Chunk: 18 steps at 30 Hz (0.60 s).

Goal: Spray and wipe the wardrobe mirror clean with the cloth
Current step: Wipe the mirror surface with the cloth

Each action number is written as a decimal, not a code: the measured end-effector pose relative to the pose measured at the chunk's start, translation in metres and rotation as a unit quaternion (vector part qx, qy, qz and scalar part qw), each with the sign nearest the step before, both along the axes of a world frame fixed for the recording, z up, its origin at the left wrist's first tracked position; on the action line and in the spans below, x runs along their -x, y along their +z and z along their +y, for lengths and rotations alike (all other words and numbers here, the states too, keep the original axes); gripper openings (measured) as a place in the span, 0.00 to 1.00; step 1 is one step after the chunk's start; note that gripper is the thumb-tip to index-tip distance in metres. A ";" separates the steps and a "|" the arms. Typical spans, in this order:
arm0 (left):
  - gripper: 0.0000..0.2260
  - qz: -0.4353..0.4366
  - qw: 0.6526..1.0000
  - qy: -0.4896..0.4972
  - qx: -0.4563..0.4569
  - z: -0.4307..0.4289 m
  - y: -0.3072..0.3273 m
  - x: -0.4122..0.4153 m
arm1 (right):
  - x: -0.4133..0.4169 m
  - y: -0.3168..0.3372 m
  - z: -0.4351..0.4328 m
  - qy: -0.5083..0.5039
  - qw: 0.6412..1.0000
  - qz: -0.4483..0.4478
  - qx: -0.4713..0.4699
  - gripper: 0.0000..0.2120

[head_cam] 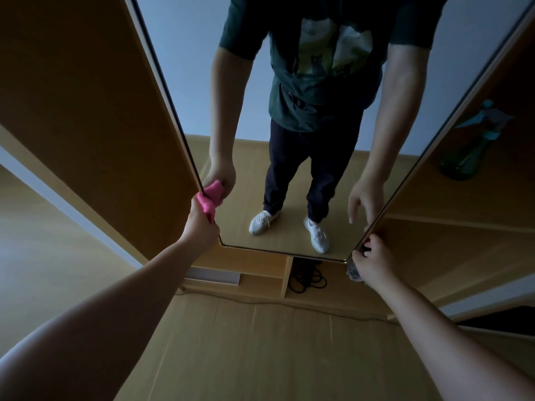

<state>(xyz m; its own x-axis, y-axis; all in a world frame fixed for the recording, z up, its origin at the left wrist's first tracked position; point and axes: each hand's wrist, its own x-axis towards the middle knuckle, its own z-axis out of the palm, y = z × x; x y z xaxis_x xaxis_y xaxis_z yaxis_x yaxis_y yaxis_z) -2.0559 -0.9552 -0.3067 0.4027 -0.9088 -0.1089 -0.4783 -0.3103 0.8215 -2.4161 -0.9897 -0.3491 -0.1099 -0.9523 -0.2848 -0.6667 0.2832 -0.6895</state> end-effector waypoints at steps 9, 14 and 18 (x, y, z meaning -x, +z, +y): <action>0.36 -0.010 1.000 0.011 -0.019 -0.001 -0.031 0.001 | 0.000 -0.012 -0.001 0.001 1.000 -0.011 0.022 0.25; 0.34 -0.020 0.999 0.015 -0.031 -0.002 -0.048 0.002 | 0.003 -0.016 -0.003 0.002 0.999 -0.022 0.035 0.23; 0.33 -0.015 0.999 0.031 -0.028 -0.003 -0.058 0.004 | 0.007 -0.020 -0.002 0.018 0.999 -0.022 0.045 0.22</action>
<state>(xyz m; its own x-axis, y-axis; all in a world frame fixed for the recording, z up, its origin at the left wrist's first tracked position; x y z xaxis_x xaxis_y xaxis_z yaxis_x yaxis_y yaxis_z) -2.0598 -0.9583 -0.3651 0.4622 -0.8749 -0.1449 -0.4815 -0.3848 0.7874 -2.4234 -0.9914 -0.3691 -0.0646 -0.9774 -0.2014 -0.6431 0.1951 -0.7405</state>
